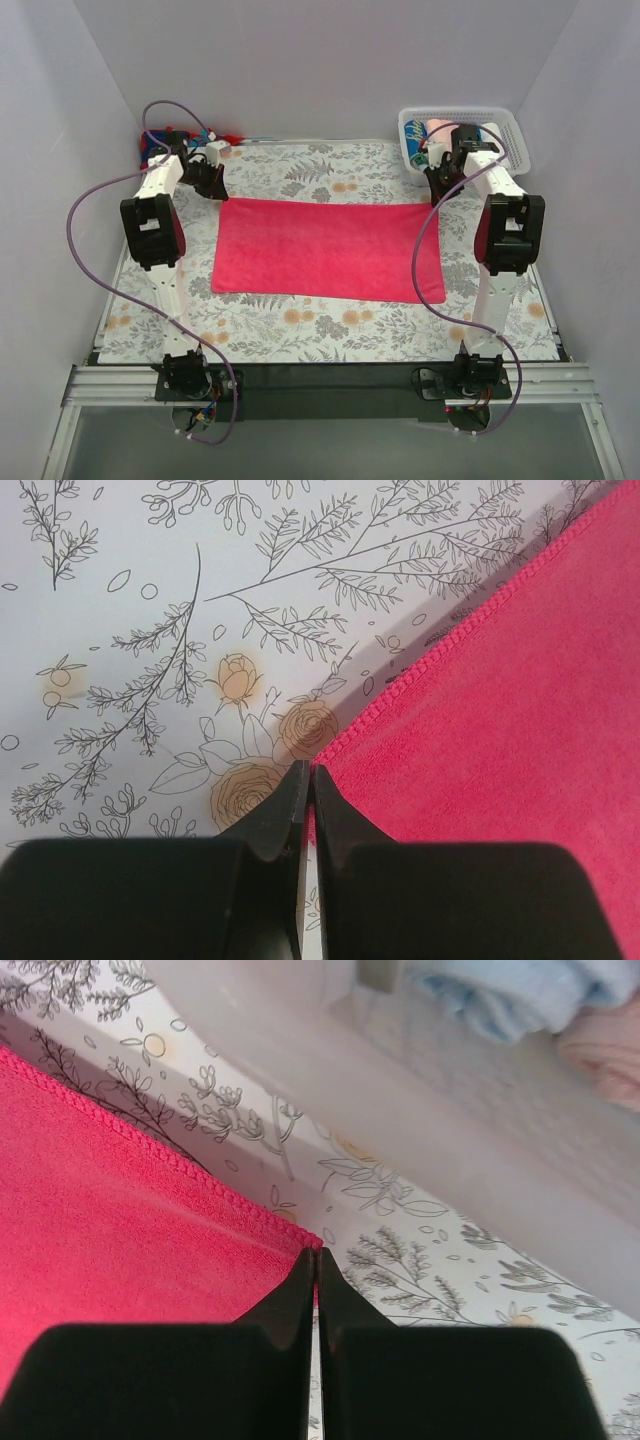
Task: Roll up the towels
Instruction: Fold the towel
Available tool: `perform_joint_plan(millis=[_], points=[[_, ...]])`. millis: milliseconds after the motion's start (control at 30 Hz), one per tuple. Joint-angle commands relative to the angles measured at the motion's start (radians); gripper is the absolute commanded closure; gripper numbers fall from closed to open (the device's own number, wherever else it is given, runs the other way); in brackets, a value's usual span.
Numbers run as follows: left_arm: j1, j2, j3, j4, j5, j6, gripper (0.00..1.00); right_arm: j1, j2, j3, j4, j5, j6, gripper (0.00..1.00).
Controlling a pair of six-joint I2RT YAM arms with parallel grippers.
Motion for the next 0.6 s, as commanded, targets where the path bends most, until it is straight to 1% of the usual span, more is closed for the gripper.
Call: perform_joint_plan(millis=[0, 133, 200, 233, 333, 367, 400, 467, 500, 533, 567], points=[[0.014, -0.036, 0.02, -0.011, 0.01, 0.011, 1.0, -0.025, -0.001, 0.063, 0.0, -0.003, -0.031, 0.99], [0.028, -0.108, -0.04, -0.017, 0.033, 0.054, 1.0, -0.027, -0.059, 0.024, -0.007, -0.032, -0.071, 0.99], [0.032, -0.139, -0.066, -0.04, 0.044, 0.096, 1.0, -0.027, -0.112, -0.045, -0.006, -0.039, -0.112, 0.99], [0.035, -0.178, -0.085, -0.049, 0.047, 0.134, 1.0, -0.027, -0.132, -0.071, -0.006, -0.045, -0.125, 0.99], [0.046, -0.261, -0.174, -0.068, 0.065, 0.203, 1.0, -0.028, -0.204, -0.166, -0.006, -0.055, -0.166, 0.99], [0.049, -0.283, -0.228, -0.078, 0.071, 0.244, 1.0, -0.028, -0.221, -0.188, -0.006, -0.06, -0.174, 0.99], [0.052, -0.321, -0.25, -0.084, 0.077, 0.275, 1.0, -0.028, -0.253, -0.231, -0.006, -0.062, -0.19, 0.99], [0.057, -0.373, -0.331, -0.115, 0.077, 0.384, 1.0, -0.028, -0.296, -0.3, -0.006, -0.06, -0.217, 0.99], [0.057, -0.387, -0.39, -0.126, 0.073, 0.41, 1.0, -0.028, -0.312, -0.321, -0.006, -0.058, -0.224, 0.99], [0.057, -0.422, -0.449, -0.141, 0.07, 0.468, 1.0, -0.03, -0.35, -0.364, -0.006, -0.054, -0.243, 0.99], [0.058, -0.454, -0.476, -0.159, 0.071, 0.497, 1.0, -0.03, -0.364, -0.402, -0.007, -0.048, -0.264, 0.99]])
